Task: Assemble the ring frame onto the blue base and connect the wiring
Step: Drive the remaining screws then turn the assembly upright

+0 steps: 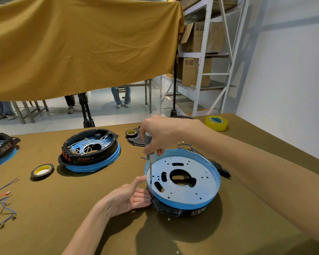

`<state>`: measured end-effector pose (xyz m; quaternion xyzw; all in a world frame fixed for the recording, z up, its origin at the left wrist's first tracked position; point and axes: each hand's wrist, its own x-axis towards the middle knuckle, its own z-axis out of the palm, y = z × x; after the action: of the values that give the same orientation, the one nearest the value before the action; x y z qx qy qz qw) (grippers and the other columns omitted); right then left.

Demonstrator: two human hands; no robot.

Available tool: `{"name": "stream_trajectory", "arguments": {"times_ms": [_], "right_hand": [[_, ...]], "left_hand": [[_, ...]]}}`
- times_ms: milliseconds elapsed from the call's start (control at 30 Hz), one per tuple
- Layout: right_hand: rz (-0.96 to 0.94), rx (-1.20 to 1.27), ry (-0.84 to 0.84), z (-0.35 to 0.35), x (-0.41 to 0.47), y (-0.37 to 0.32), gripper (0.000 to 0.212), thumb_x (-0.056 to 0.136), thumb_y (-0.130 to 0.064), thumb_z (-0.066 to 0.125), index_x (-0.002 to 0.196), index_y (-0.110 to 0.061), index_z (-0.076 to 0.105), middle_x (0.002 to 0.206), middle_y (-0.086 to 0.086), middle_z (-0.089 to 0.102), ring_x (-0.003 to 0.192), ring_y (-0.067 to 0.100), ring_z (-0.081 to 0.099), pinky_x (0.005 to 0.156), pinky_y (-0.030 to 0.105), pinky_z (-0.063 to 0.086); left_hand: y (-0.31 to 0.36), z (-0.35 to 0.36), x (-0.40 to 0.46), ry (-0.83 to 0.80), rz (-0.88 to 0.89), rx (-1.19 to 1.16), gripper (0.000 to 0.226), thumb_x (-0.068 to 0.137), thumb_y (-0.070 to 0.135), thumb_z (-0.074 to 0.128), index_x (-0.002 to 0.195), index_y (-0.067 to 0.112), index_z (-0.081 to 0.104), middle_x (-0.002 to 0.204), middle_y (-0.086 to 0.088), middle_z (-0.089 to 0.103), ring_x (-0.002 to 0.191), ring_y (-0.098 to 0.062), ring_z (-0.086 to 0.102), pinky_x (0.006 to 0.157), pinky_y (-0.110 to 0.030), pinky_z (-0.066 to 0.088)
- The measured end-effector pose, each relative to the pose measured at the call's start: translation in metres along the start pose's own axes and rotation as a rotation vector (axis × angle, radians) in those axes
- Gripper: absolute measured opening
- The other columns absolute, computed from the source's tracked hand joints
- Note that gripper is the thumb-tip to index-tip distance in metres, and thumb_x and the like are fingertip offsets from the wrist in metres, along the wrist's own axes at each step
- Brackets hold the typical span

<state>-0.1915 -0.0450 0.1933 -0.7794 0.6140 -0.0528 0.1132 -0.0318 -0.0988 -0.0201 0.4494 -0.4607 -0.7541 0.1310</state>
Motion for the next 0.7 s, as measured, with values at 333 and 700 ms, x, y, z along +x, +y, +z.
{"name": "stream_trajectory", "arguments": {"times_ms": [333, 700], "right_hand": [[0.017, 0.012, -0.009, 0.000, 0.001, -0.001, 0.022, 0.091, -0.025, 0.076, 0.084, -0.011, 0.061, 0.073, 0.006, 0.077, 0.056, 0.014, 0.074, 0.053, 0.024, 0.058], [0.057, 0.110, 0.025, 0.003, -0.006, 0.009, 0.025, 0.089, -0.025, 0.077, 0.091, -0.005, 0.062, 0.073, 0.009, 0.076, 0.056, 0.016, 0.074, 0.047, 0.021, 0.055]], "left_hand": [[0.001, 0.002, 0.000, 0.012, -0.004, 0.014, 0.089, 0.056, 0.057, 0.081, 0.113, -0.009, 0.065, 0.100, -0.026, 0.076, 0.085, -0.031, 0.078, 0.065, -0.032, 0.064], [-0.001, 0.004, -0.005, 0.032, 0.033, -0.011, 0.093, 0.059, 0.064, 0.084, 0.118, -0.005, 0.064, 0.106, -0.022, 0.077, 0.096, -0.031, 0.077, 0.074, -0.035, 0.064]]}}
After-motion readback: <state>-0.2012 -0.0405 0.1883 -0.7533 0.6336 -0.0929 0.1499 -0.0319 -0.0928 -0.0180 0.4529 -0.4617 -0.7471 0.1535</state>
